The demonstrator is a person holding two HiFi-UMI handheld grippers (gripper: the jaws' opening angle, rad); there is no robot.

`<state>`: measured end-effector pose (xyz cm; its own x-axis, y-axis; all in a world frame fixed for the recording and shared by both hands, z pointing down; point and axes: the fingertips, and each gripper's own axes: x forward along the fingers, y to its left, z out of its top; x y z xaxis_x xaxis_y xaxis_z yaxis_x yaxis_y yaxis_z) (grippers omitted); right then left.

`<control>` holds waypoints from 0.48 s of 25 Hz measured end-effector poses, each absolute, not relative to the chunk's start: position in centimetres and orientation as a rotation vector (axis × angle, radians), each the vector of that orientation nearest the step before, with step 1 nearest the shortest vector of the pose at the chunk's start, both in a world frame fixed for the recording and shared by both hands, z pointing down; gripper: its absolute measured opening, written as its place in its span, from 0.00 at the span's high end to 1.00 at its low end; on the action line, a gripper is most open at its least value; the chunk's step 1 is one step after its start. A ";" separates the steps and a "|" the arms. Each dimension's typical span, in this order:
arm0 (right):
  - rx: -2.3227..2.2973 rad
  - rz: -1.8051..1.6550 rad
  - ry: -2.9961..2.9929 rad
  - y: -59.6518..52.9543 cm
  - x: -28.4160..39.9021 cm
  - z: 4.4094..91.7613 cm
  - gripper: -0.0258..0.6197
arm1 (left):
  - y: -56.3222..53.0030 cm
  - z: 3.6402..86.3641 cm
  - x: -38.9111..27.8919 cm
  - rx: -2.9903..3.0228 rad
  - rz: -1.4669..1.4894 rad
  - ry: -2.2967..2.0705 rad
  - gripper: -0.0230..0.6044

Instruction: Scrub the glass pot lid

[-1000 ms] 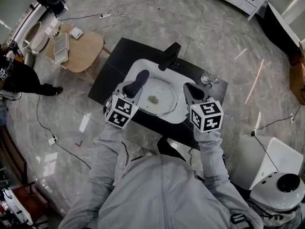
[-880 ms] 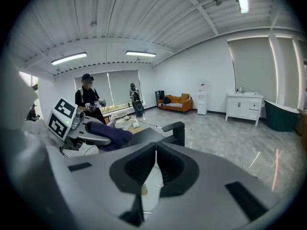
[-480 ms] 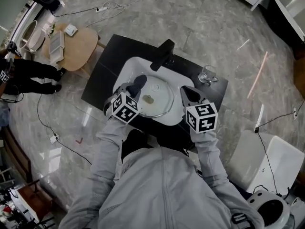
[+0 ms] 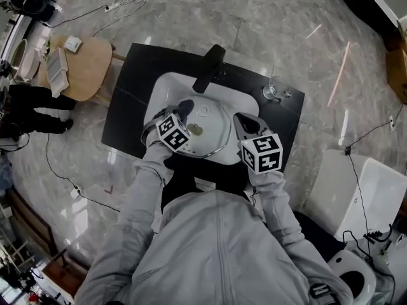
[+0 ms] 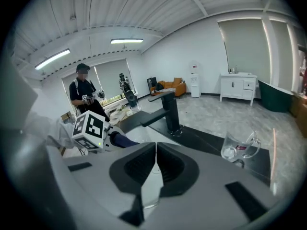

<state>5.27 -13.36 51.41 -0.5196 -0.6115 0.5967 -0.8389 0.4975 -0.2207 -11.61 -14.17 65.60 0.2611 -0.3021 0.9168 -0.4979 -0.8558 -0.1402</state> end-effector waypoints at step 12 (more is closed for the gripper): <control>1.245 0.811 -2.188 -13.2 2.9 55.2 0.91 | -18.3 73.1 -12.3 2.336 1.743 -0.608 0.82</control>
<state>2.94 -13.21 55.17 -0.4630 -0.5854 0.6656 -0.8778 0.4070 -0.2526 -12.25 -18.31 73.06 0.2366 -0.2225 0.9458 -0.4141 -0.9037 -0.1090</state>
